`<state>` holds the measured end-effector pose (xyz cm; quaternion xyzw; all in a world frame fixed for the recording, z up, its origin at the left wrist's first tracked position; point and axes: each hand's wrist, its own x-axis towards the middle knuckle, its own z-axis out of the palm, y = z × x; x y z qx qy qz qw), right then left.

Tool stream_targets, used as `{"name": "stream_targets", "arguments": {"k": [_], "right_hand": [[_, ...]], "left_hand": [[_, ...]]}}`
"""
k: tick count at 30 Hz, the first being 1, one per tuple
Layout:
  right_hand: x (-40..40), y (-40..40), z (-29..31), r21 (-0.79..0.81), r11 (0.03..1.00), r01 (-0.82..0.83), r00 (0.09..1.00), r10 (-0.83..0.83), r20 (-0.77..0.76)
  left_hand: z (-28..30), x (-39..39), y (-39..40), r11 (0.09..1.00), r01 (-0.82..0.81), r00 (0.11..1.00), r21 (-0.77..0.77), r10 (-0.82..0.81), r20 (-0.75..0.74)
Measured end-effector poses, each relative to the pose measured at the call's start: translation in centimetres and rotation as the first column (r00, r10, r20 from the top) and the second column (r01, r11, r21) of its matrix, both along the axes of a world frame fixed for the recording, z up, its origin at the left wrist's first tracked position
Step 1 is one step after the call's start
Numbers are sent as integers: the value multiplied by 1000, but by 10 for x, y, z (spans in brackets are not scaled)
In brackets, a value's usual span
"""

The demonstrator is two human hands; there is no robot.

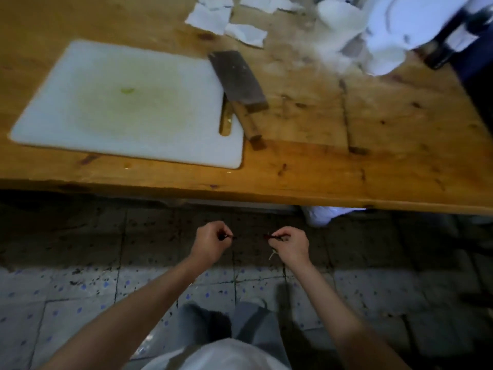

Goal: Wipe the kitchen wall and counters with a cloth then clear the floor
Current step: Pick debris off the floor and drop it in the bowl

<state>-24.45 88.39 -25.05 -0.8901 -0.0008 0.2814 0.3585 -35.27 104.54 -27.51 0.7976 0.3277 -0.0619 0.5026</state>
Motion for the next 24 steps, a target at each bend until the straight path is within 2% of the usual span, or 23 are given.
{"name": "stream_targets", "arguments": {"k": [11, 15, 24], "right_hand": [[79, -146, 3, -59, 977, 204, 978, -200, 64], [94, -187, 4, -59, 953, 298, 954, -296, 44], [103, -260, 4, -44, 835, 549, 836, -548, 32]], "left_hand": [[5, 123, -126, 967, 254, 966, 23, -255, 42], [4, 154, -163, 937, 346, 936, 49, -348, 42], [1, 217, -230, 778, 620, 774, 104, -628, 84]]}}
